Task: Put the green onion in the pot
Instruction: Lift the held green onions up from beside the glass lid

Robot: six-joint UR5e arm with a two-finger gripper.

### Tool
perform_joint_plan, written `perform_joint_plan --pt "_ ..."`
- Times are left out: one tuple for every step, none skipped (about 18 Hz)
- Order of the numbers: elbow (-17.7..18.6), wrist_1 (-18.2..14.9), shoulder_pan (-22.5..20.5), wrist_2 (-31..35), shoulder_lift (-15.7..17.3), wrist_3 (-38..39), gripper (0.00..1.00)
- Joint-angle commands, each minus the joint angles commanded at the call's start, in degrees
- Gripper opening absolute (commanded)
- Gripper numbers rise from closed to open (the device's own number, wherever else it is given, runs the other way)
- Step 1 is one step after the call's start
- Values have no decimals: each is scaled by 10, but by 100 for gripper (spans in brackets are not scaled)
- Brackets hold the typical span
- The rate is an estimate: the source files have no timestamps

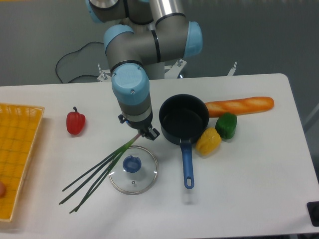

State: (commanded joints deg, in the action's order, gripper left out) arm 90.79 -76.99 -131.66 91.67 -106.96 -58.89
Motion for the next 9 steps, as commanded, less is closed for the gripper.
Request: perform_joint_plan --pt "-2 1 0 0 0 0 21" --pt "-1 0 0 0 0 -1 21" --pt "0 -3 0 3 2 -1 21" --pt "0 -4 -1 4 3 -1 21" --pt "0 -5 -2 6 3 -1 21" --pt "-1 -9 -3 7 4 -2 21" --pt "-3 -19 -3 8 6 -3 21" --pt "-4 -38 -6 9 12 -8 21" --pt "-3 -54 -10 15 18 -11 21"
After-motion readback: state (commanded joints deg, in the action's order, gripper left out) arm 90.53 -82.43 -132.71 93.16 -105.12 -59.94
